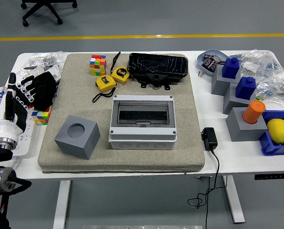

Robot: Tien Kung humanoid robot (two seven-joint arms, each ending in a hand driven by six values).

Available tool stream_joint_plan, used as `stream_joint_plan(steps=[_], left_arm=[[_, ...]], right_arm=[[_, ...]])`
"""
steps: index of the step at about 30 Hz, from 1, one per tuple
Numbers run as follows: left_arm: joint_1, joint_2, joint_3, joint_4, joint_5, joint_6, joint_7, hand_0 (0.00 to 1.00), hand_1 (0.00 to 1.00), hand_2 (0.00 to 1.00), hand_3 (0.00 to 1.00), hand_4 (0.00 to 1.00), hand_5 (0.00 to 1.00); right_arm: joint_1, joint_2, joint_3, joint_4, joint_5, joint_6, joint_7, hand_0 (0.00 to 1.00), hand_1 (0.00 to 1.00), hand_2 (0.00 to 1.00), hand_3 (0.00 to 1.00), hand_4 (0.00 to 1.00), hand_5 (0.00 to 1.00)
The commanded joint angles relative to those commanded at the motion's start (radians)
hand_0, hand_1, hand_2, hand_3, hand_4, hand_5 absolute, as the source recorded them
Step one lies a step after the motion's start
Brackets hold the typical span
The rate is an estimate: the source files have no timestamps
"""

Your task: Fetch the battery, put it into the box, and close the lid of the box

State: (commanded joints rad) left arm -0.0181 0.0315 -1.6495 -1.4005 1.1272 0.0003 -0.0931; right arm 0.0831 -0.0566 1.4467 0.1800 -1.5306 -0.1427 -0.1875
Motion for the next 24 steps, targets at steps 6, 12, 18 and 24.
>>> stream_joint_plan(steps=[6,12,18,24], left_arm=[[0.000,-0.002,0.001,0.000,-0.001,0.003,-0.002,0.725,0.703,0.684,0.691,0.998,0.947],[-0.001,-0.004,0.001,-0.001,0.000,0.002,-0.002,0.724,0.701,0.683,0.692,0.998,0.942],[-0.004,-0.005,0.000,0.000,-0.003,0.000,-0.001,0.725,0.702,0.685,0.692,0.998,0.947],[-0.005,-0.006,0.001,0.001,-0.002,-0.007,0.002,0.725,0.703,0.688,0.695,0.998,0.951]], right_arm=[[0.002,0.002,0.026,0.000,-0.024,0.017,-0.023,0.883,0.727,0.733,0.636,0.997,0.679],[0.004,0.002,0.067,0.000,-0.042,0.087,-0.050,0.998,0.914,0.884,0.866,0.998,0.945],[0.006,0.003,0.084,0.000,-0.041,0.092,-0.040,0.998,0.956,0.917,0.922,0.998,0.998],[0.009,0.003,0.129,0.000,-0.052,0.122,-0.037,0.998,0.998,0.978,0.972,0.998,0.998]])
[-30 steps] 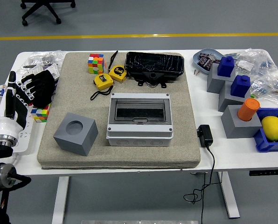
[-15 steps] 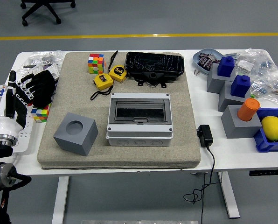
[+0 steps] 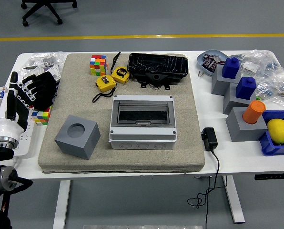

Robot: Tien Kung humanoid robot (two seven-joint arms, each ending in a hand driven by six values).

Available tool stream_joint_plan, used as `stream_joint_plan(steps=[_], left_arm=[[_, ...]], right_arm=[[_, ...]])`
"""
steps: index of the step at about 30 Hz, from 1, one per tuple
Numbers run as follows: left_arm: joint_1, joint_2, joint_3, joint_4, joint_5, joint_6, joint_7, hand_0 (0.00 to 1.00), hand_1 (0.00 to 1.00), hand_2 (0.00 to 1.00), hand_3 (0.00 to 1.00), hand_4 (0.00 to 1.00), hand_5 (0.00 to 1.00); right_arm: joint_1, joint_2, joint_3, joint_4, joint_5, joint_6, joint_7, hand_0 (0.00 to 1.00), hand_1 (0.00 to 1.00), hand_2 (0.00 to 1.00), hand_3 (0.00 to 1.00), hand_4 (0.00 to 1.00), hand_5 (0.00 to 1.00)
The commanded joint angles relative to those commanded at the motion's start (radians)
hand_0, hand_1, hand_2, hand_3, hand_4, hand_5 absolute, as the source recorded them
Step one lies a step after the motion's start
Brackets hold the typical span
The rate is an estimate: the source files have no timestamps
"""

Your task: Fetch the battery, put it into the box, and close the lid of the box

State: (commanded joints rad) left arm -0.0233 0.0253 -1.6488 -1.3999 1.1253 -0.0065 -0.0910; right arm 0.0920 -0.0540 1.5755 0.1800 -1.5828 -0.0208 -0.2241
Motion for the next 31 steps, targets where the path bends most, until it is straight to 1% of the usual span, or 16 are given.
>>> stream_joint_plan(steps=[5,6,7,9,11,12,14,16,17,18,20,21,23,24,31], left_arm=[[0.001,0.000,0.001,0.001,-0.001,0.001,0.002,0.725,0.703,0.688,0.695,0.998,0.951],[0.001,0.000,0.001,0.001,-0.001,0.001,0.002,0.725,0.704,0.687,0.696,0.998,0.951],[0.001,-0.001,0.001,0.001,-0.001,0.001,0.003,0.725,0.704,0.687,0.696,0.998,0.951],[0.001,0.000,0.002,0.001,0.000,0.001,0.005,0.725,0.704,0.687,0.696,0.998,0.951],[0.000,0.000,0.002,0.002,0.001,0.001,0.006,0.725,0.704,0.687,0.696,0.998,0.951],[0.000,0.000,0.002,0.002,0.002,0.002,0.006,0.728,0.705,0.687,0.694,0.998,0.947],[-0.001,-0.001,0.002,0.002,0.003,0.003,0.008,0.728,0.705,0.687,0.694,0.998,0.947],[-0.001,0.000,0.003,0.004,0.008,0.005,0.016,0.728,0.705,0.687,0.694,0.998,0.947],[-0.001,0.000,0.003,0.003,0.012,0.007,0.025,0.728,0.705,0.687,0.694,0.998,0.947],[-0.001,0.000,0.002,0.002,0.019,0.006,0.040,0.733,0.706,0.699,0.702,0.998,0.956],[-0.002,0.001,0.000,0.004,0.038,-0.004,0.077,0.733,0.706,0.699,0.702,0.998,0.956],[-0.001,0.002,0.001,0.006,0.043,-0.007,0.085,0.733,0.706,0.699,0.702,0.998,0.956],[0.002,0.003,0.004,0.008,0.042,-0.009,0.085,0.733,0.706,0.699,0.702,0.998,0.956],[0.003,0.002,0.005,0.008,0.042,-0.009,0.082,0.742,0.759,0.754,0.726,0.998,0.961],[0.004,0.002,0.010,0.014,0.042,-0.009,0.074,0.742,0.759,0.754,0.726,0.998,0.961]], right_arm=[[0.001,0.001,0.031,0.000,0.007,0.034,-0.003,0.998,0.998,0.978,0.972,0.998,0.998],[0.000,0.001,0.035,0.000,0.009,0.038,-0.004,0.998,0.998,0.998,0.998,0.998,0.998],[0.000,0.001,0.034,0.000,0.013,0.039,-0.004,0.998,0.998,0.998,0.998,0.998,0.998],[0.000,-0.002,0.006,0.000,0.037,0.036,-0.005,0.998,0.998,0.998,0.998,0.998,0.998],[-0.002,-0.005,-0.047,0.000,0.090,0.016,0.002,0.998,0.998,0.998,0.998,0.998,0.998],[-0.002,-0.006,-0.078,0.000,0.119,0.004,0.011,0.827,0.731,0.755,0.824,0.998,0.998],[-0.002,-0.006,-0.133,0.000,0.129,-0.005,0.025,0.827,0.731,0.755,0.824,0.998,0.998],[0.000,-0.005,-0.152,0.000,0.118,0.001,0.029,0.827,0.731,0.755,0.824,0.998,0.998],[0.001,-0.005,-0.156,0.000,0.121,0.004,0.032,0.827,0.731,0.755,0.824,0.998,0.998],[0.001,-0.004,-0.159,0.000,0.125,0.004,0.034,0.787,0.699,0.723,0.779,0.998,0.977],[0.002,-0.003,-0.160,0.000,0.123,0.001,0.038,0.787,0.699,0.723,0.779,0.998,0.977],[0.002,-0.003,-0.160,0.000,0.121,0.001,0.038,0.787,0.699,0.723,0.779,0.998,0.977],[0.002,-0.003,-0.160,0.000,0.120,0.001,0.038,0.787,0.699,0.723,0.779,0.998,0.977],[0.002,-0.003,-0.158,0.000,0.119,0.000,0.038,0.774,0.695,0.719,0.771,0.998,0.967],[0.001,-0.005,-0.158,0.000,0.116,-0.001,0.035,0.774,0.695,0.719,0.771,0.998,0.967]])
